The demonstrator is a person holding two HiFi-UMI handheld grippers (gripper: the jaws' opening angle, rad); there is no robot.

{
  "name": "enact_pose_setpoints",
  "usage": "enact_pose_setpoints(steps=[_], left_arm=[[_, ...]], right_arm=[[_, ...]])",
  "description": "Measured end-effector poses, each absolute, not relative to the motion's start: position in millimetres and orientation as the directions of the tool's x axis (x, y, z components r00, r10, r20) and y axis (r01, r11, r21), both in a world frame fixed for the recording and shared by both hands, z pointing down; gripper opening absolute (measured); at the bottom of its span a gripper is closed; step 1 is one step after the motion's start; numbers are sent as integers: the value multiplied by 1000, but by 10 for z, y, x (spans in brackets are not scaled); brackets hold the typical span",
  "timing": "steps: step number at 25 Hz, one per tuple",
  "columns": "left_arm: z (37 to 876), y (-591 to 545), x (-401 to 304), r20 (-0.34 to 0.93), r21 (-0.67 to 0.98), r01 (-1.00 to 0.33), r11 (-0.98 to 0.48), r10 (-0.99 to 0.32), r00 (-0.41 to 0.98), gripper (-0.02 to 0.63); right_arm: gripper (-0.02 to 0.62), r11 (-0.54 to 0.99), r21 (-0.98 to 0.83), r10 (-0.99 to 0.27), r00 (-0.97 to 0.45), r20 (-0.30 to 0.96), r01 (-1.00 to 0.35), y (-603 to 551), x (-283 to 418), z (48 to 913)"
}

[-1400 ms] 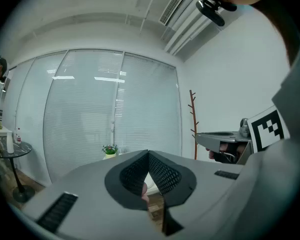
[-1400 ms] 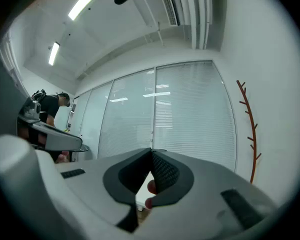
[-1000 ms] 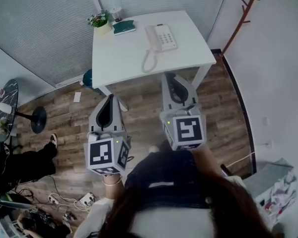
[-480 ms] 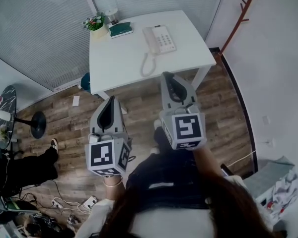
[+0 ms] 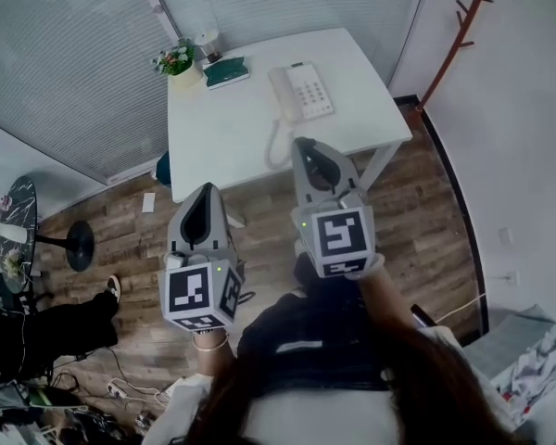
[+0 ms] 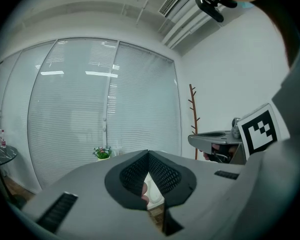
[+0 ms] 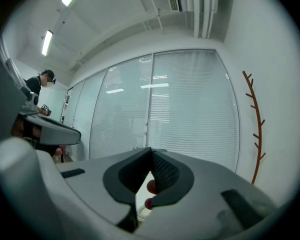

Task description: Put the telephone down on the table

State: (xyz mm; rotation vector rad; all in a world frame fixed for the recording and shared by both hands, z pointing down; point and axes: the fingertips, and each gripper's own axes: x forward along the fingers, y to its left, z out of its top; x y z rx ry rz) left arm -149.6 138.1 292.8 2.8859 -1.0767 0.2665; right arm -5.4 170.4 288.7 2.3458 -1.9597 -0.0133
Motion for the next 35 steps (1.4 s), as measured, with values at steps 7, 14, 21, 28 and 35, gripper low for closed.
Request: enact_pose_setpoints(steps=[7,14,21,28,35], left_arm=[[2953,1043,-1265,191,-7,-662,-750,-651,735,0],[2996,700,-1069,203,-23,-672,-740,-661,722,0],[3067,442,-856,229,-27,-673,-739,-660,716,0],[3086,306,-664,243,-31,-681,-732,-666,705,0],[3106,227,-660,253,-41,-711,-702,-695,673,0]], right_arm=[[-1,-182,107,-980,189,62,-977,1330,205,2932],[-2,-178,83,-980,184,81,-981,979,455,3035],[-1,-176,75,-978,183,97,-982,697,694,3125],[0,-184,102,-974,195,112,-978,504,924,3186],[0,-171,99,-973,184,142,-980,344,1017,3305]])
